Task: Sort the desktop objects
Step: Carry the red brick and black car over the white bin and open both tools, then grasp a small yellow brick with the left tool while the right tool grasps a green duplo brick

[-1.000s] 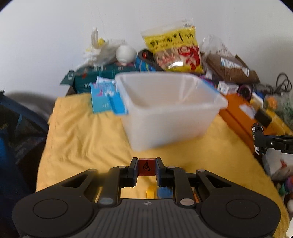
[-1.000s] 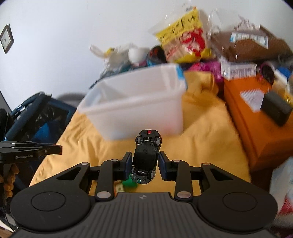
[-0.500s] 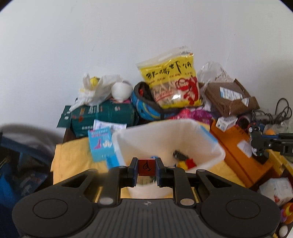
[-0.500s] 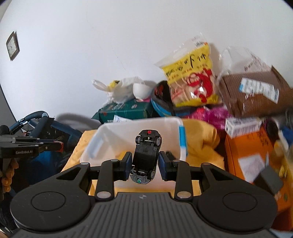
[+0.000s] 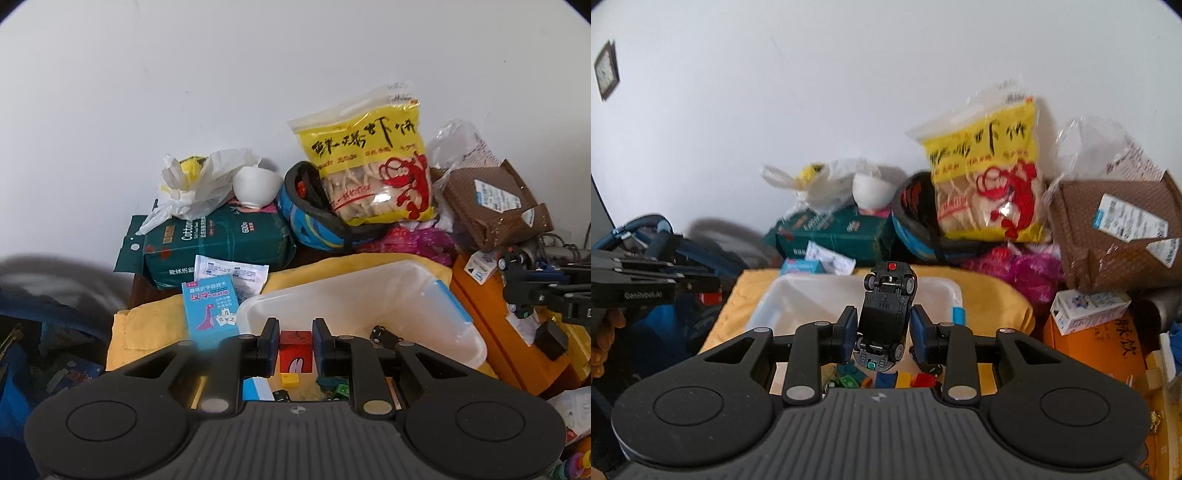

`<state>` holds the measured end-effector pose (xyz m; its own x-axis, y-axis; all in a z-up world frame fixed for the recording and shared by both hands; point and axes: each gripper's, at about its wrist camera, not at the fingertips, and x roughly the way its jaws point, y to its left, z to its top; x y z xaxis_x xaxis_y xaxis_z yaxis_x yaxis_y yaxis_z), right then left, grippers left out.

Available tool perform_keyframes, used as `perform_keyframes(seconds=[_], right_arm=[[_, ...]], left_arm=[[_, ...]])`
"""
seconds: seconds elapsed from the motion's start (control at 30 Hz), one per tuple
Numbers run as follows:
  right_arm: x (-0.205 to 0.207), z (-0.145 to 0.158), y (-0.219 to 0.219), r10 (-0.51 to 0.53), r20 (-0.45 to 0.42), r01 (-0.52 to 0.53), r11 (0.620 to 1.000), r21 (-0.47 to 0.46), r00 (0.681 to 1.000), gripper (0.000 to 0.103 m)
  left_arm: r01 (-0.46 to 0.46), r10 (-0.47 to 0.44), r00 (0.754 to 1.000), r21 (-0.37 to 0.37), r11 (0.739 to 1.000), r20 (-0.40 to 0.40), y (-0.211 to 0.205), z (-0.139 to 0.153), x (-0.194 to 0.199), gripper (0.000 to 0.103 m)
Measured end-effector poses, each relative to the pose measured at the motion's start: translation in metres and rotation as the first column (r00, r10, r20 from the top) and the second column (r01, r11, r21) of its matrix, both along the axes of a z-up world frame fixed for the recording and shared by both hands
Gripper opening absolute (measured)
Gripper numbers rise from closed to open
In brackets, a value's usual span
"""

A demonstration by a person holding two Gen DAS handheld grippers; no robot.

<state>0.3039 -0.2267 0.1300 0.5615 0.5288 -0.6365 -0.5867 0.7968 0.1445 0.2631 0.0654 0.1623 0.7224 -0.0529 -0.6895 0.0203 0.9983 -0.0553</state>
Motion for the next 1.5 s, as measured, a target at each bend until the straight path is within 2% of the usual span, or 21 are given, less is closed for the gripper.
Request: perform_keyframes(seconds=[0.13,0.17,0.2,0.23,0.27,0.3,0.33,0.53,0.7,0.83,0.97,1.07,1.17,1.27,1.5], right_arm=[[0.015,-0.007,0.009,-0.003,-0.029,0.002,0.999,-0.039,1.000,0.034],[0.018,-0.009,0.012,-0.004,-0.034,0.002,0.999,-0.047,0.999,0.035],[0.021,-0.009,0.014,-0.008,-0.034,0.006,0.998,-0.055,0.999,0.036],[0.022,-0.010,0.017,-0.015,-0.026,0.013,0.998,-0.065,1.000,0.040],[0.023,-0.010,0.019,-0.022,-0.014,0.020,0.997,-0.072,1.000,0.055],[0.024,-0.010,0.020,-0.029,0.002,0.029,0.997,-0.076,1.000,0.062],[0.025,-0.010,0.021,-0.033,0.019,0.034,0.996,-0.079,0.999,0.065],[0.015,-0.019,0.017,-0.022,0.011,0.023,0.997,-0.069,1.000,0.065],[-0.027,-0.040,0.005,0.031,0.015,-0.031,0.998,-0.048,0.999,0.065],[-0.075,-0.074,-0.004,0.097,0.032,-0.094,0.993,-0.074,0.995,0.065],[-0.107,-0.118,-0.005,0.108,-0.039,-0.112,0.989,-0.095,0.993,0.058],[-0.125,-0.146,0.002,0.120,-0.064,-0.128,0.983,-0.135,0.991,0.051],[-0.131,-0.165,0.006,0.104,-0.100,-0.118,0.983,-0.143,0.990,0.049],[-0.132,-0.175,0.008,0.098,-0.123,-0.113,0.986,-0.123,0.988,0.047],[-0.133,-0.189,0.017,0.118,-0.149,-0.141,0.978,-0.154,0.982,0.041]], left_arm=[[0.007,-0.007,1.000,0.015,1.000,-0.025,-0.003,-0.002,0.014,0.023],[0.004,-0.004,1.000,0.020,1.000,-0.026,-0.005,-0.002,0.017,0.027],[0.005,-0.004,1.000,0.034,0.999,-0.028,-0.007,-0.002,0.020,0.036],[-0.002,0.004,0.999,0.064,0.998,-0.031,-0.010,-0.004,0.023,0.060],[-0.027,0.030,0.999,0.096,0.995,-0.023,-0.013,-0.005,0.024,0.079],[-0.051,0.052,0.999,0.120,0.991,-0.007,-0.014,-0.006,0.024,0.081],[-0.059,0.059,0.998,0.129,0.990,0.006,-0.014,-0.007,0.024,0.081],[-0.033,0.034,0.999,0.086,0.996,-0.004,-0.004,-0.024,0.007,0.081],[-0.007,0.005,1.000,0.088,0.996,0.022,0.002,-0.049,-0.036,0.081],[0.009,-0.013,0.999,0.090,0.996,0.037,0.004,-0.080,-0.083,0.080],[0.042,-0.044,0.999,0.119,0.992,0.010,-0.004,-0.121,-0.118,0.080],[0.076,-0.070,0.997,0.156,0.985,-0.042,-0.014,-0.154,-0.136,0.077],[0.091,-0.078,0.993,0.141,0.986,-0.091,-0.019,-0.179,-0.144,0.069],[0.080,-0.065,0.991,0.126,0.989,-0.119,-0.021,-0.193,-0.144,0.065],[0.113,-0.099,0.989,0.132,0.985,-0.110,-0.034,-0.206,-0.141,0.056]])
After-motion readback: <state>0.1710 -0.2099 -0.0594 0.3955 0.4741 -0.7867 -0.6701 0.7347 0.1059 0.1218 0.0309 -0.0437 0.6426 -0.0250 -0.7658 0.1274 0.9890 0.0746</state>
